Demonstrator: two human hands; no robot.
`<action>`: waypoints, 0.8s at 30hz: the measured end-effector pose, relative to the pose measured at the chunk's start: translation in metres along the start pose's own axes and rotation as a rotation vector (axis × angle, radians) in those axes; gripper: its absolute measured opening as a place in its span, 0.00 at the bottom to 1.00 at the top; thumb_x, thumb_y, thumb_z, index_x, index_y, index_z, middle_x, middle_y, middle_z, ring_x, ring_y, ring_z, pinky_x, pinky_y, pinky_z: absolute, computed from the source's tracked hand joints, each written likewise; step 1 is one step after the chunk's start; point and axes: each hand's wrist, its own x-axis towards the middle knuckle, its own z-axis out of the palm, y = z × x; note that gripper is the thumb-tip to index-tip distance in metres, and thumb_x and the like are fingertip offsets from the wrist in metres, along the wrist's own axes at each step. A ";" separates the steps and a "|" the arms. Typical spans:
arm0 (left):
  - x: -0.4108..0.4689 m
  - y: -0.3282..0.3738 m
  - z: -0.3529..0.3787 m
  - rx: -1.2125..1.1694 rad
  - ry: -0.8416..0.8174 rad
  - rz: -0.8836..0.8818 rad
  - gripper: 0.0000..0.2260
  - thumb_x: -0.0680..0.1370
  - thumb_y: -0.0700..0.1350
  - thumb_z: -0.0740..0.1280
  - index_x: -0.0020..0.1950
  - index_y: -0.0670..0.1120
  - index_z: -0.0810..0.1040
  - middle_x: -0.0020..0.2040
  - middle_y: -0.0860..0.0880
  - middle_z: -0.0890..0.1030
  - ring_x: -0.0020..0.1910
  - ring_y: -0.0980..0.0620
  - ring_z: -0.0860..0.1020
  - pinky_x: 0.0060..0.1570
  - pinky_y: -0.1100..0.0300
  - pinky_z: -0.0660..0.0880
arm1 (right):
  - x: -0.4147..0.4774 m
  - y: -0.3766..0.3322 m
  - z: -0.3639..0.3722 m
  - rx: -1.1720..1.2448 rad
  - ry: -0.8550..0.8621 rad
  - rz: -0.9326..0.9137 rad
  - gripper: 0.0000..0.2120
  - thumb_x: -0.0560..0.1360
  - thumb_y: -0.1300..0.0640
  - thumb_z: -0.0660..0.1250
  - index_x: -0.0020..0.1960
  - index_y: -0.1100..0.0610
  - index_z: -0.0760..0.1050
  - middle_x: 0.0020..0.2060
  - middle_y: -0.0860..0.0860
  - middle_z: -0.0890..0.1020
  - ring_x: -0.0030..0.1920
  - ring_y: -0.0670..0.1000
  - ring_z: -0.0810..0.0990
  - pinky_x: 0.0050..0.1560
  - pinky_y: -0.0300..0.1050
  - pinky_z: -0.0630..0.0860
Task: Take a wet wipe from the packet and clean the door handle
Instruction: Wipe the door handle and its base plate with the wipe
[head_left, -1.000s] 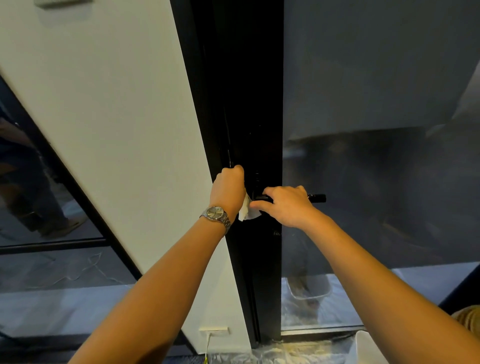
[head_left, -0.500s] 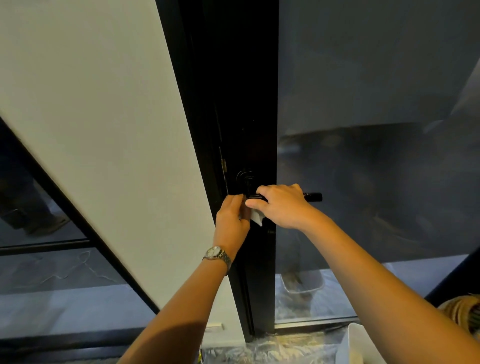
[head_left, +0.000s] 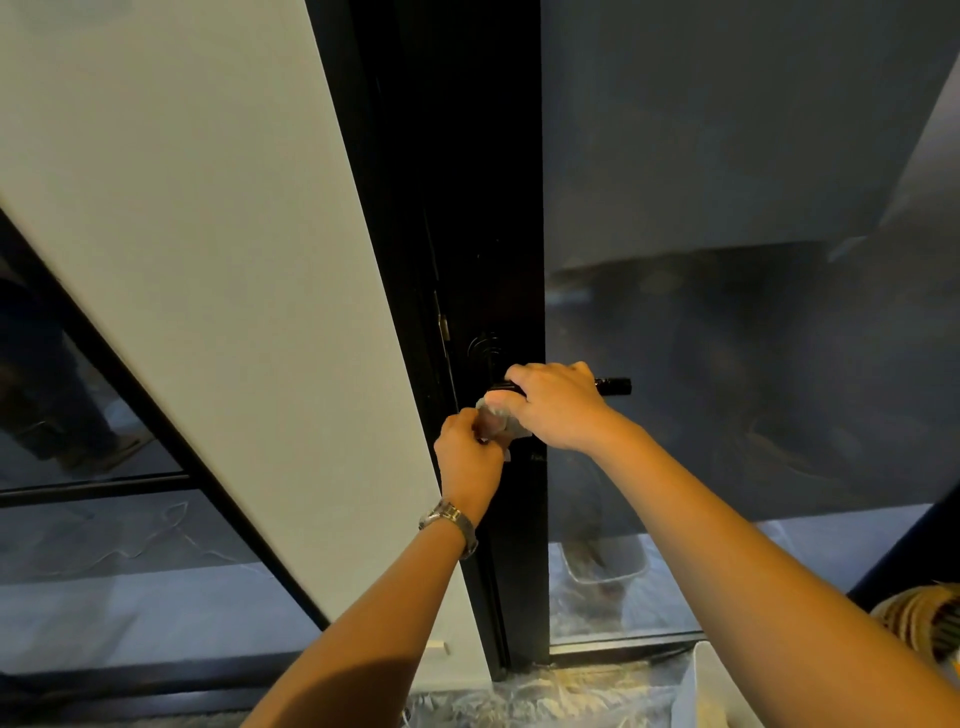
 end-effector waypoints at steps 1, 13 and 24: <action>0.001 -0.001 -0.001 -0.036 -0.009 -0.044 0.07 0.73 0.34 0.66 0.50 0.39 0.76 0.47 0.42 0.78 0.35 0.56 0.72 0.30 0.80 0.69 | 0.000 0.000 0.000 -0.006 -0.002 0.000 0.22 0.79 0.41 0.51 0.60 0.56 0.71 0.55 0.52 0.78 0.58 0.55 0.73 0.57 0.49 0.61; -0.008 0.005 -0.004 -0.862 -0.215 -0.575 0.15 0.74 0.25 0.53 0.58 0.33 0.71 0.51 0.41 0.77 0.50 0.47 0.79 0.51 0.57 0.76 | -0.011 -0.005 0.001 -0.009 0.029 0.009 0.20 0.81 0.46 0.52 0.65 0.57 0.68 0.59 0.53 0.76 0.61 0.56 0.70 0.60 0.49 0.61; -0.001 0.013 0.010 -0.958 -0.172 -0.730 0.16 0.73 0.23 0.52 0.45 0.40 0.74 0.44 0.42 0.77 0.41 0.48 0.77 0.47 0.55 0.75 | -0.014 0.000 -0.008 0.076 -0.041 -0.020 0.18 0.82 0.55 0.53 0.71 0.56 0.64 0.64 0.54 0.73 0.64 0.56 0.69 0.65 0.49 0.60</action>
